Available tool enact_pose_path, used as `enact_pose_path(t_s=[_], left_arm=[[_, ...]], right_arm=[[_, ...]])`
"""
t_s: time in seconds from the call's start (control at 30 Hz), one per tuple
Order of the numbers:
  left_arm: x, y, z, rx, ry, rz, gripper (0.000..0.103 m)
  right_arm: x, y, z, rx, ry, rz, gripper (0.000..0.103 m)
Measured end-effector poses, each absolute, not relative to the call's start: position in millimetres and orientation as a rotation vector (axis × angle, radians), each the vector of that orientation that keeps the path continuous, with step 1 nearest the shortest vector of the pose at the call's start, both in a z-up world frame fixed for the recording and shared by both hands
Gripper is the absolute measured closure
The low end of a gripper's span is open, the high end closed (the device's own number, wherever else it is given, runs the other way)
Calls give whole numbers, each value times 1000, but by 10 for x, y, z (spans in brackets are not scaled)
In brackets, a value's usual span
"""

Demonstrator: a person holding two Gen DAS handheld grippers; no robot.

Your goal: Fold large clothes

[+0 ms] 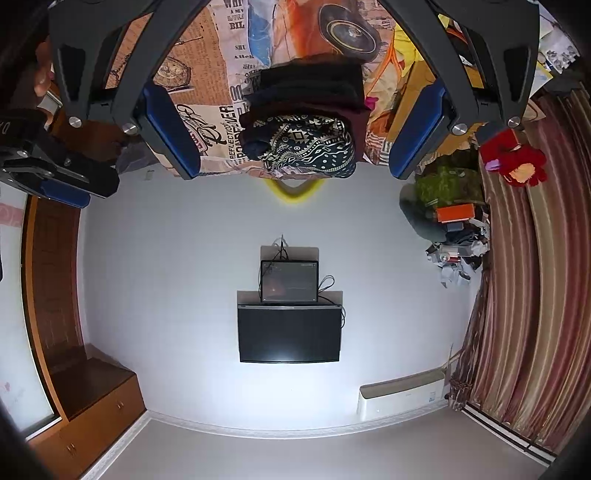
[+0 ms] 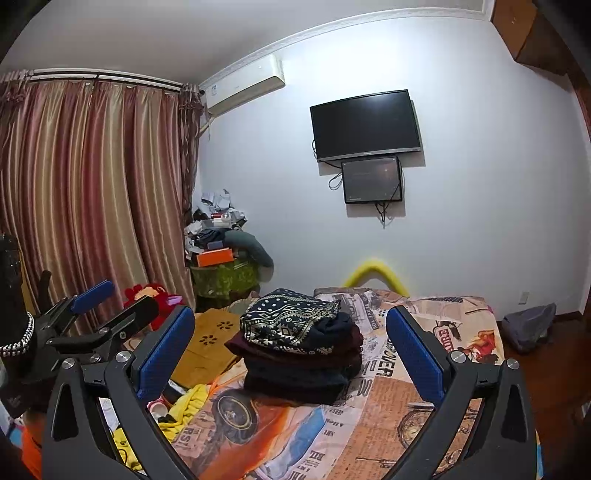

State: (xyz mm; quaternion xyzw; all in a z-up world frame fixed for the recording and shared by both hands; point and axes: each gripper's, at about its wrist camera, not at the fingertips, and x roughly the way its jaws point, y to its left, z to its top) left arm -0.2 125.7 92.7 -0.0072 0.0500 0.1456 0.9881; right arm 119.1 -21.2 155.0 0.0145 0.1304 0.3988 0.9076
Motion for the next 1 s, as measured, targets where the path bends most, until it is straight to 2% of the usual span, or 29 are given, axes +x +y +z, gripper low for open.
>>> enact_pose_path(t_s=[1.0], left_arm=[[42,1292,851,-69,137,271,0]], right_arm=[[1172,-222,1526,17,264,805,0]])
